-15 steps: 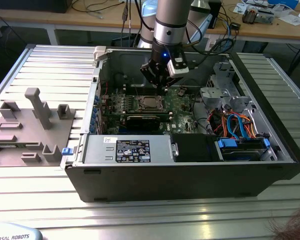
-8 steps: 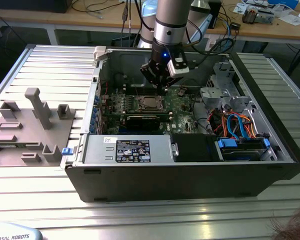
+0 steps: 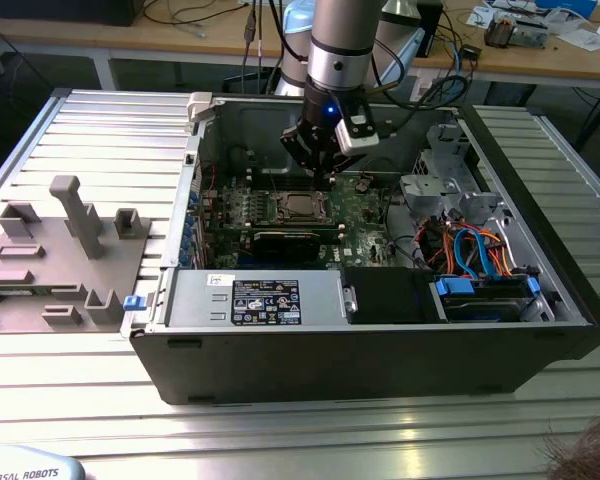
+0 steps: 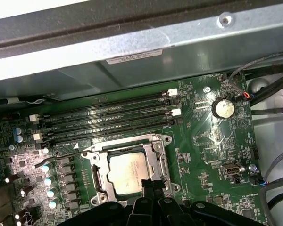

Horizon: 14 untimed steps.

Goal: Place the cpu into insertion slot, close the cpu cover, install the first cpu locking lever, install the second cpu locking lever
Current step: 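Install the first cpu locking lever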

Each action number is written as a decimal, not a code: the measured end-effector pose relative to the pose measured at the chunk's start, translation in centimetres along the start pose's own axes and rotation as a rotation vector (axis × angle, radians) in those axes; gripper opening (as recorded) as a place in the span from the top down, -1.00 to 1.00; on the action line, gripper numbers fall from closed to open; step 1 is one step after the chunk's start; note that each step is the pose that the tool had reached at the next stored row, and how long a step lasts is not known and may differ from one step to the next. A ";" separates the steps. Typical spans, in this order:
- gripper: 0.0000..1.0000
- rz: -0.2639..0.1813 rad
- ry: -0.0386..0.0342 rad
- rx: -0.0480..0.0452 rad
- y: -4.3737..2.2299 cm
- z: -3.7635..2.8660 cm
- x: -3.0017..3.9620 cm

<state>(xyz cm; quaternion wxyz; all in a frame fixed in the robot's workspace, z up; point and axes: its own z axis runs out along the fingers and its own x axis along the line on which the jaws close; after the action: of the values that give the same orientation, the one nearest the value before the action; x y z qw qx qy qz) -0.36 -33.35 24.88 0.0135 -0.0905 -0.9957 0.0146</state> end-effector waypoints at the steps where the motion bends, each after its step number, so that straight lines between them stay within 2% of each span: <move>1: 0.79 -0.001 -0.0001 0.0000 0.00 0.00 0.00; 14: 0.79 -0.018 -0.0006 0.0004 0.00 0.00 0.00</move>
<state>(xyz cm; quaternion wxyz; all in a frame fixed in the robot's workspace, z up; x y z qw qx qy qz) -0.36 -33.35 24.88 0.0133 -0.0816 -0.9965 0.0148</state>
